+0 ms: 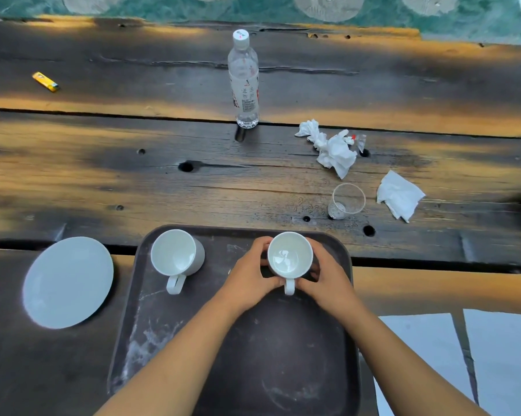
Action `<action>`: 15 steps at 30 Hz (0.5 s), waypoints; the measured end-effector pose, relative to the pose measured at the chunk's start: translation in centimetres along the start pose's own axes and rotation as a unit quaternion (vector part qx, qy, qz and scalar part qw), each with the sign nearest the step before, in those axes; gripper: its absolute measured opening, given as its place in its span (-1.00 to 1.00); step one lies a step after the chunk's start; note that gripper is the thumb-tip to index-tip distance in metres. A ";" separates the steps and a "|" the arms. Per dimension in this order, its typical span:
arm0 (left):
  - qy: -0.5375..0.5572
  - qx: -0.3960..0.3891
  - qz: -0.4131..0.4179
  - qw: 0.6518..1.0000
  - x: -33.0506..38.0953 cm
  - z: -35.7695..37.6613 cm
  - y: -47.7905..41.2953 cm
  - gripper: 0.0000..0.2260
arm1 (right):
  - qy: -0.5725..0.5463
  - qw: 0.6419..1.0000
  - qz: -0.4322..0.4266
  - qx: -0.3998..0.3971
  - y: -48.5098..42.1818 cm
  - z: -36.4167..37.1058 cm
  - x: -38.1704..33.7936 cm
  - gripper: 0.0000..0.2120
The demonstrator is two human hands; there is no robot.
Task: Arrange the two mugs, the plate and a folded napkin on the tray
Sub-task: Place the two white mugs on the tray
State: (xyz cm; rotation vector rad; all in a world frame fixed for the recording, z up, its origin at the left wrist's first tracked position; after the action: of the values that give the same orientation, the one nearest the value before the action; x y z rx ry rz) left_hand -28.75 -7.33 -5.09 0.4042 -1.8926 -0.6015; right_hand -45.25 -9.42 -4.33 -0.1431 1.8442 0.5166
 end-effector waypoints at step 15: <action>-0.070 -0.011 -0.057 0.996 -2.7 -0.6 2.2 -0.23 | 0.104 0.991 0.081 0.017 2.8 0.2 2.0 -0.38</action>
State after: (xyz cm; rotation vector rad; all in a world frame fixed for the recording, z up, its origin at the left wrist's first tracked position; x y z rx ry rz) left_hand -27.12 -4.20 -5.68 0.4687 -2.0033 -0.7422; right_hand -46.69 -6.52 -5.47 -0.0252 2.0790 0.6010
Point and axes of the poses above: each hand's wrist, its own y-axis away from the middle knuckle, its own z-axis out of the palm, x = y × z, the point moved 8 cm from there along -y, towards the middle knuckle, and after that the axes turned 7 degrees about -z, right-handed, at the moved point
